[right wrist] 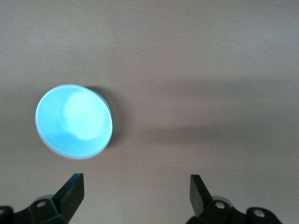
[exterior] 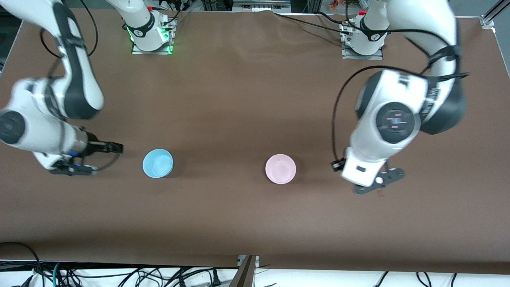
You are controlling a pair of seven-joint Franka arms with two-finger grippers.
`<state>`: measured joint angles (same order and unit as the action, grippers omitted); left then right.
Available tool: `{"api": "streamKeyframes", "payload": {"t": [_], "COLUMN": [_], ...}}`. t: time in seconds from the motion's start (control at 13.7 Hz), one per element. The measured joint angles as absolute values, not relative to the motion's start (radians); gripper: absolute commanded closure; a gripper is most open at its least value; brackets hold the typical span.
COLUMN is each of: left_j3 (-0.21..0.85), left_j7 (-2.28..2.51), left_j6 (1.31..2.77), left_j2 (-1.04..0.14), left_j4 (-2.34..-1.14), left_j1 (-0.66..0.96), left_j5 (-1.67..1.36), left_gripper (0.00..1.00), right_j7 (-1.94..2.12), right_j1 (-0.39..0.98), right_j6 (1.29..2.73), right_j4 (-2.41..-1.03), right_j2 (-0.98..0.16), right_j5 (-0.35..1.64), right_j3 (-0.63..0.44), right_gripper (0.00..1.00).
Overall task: Stack pink and blue bowls on white bowl
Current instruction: 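Open the left gripper and raise it while the right gripper reaches the blue bowl, then grasp the blue bowl's rim with the right gripper while the left gripper withdraws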
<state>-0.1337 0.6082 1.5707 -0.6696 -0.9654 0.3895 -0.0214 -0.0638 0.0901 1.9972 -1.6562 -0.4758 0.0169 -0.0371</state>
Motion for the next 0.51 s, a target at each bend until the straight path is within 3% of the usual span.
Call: {"api": "streamKeyframes", "payload": {"t": [0.51], "left_j3": [-0.134], "left_j7": [0.299], "left_j6": [1.500], "left_j2": [-0.596], "left_j4": [-0.971], "left_j1": [0.270], "left_j5": [-0.033], "left_gripper": [1.00], "right_j7": [-0.067], "right_j1": [0.110], "right_j6": [2.147], "right_j4": [-1.652], "right_j2": [-0.605], "right_j5": [0.103], "right_j3": [-0.037], "right_gripper": [0.17]}}
